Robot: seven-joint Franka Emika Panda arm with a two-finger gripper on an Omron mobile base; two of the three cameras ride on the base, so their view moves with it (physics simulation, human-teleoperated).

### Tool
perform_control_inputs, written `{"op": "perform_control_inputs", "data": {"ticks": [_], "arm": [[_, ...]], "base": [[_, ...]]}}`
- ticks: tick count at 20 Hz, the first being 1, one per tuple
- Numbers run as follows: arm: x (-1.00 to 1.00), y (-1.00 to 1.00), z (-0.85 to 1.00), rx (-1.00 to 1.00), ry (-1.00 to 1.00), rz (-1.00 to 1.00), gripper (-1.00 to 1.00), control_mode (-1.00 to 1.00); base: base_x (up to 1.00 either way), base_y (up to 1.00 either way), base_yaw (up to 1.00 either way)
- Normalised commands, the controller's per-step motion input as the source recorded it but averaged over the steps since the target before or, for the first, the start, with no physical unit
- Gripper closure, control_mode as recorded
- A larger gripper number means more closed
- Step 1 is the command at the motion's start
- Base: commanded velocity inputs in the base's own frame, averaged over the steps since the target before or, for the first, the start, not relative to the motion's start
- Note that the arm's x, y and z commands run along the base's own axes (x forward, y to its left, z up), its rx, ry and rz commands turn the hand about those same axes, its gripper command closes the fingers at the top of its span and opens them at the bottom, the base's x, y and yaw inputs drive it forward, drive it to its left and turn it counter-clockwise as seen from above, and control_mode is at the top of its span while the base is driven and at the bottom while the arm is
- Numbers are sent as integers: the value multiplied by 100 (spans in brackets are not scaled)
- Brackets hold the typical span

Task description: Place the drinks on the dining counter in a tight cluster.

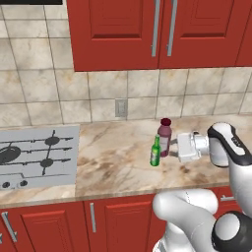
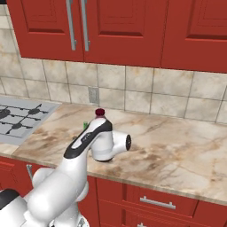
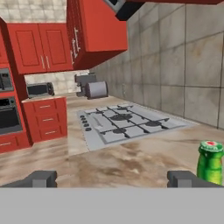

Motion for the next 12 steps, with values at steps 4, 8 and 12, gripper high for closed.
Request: {"op": "perform_control_inputs", "data": {"ticks": [4, 8, 12], "arm": [[36, 0, -7, 0, 0, 0, -100, -100], [33, 0, -7, 0, 0, 0, -100, -100], [25, 0, -10, 0, 0, 0, -100, -100]], "base": [[0, 0, 0], [0, 0, 0], [0, 0, 0]]}}
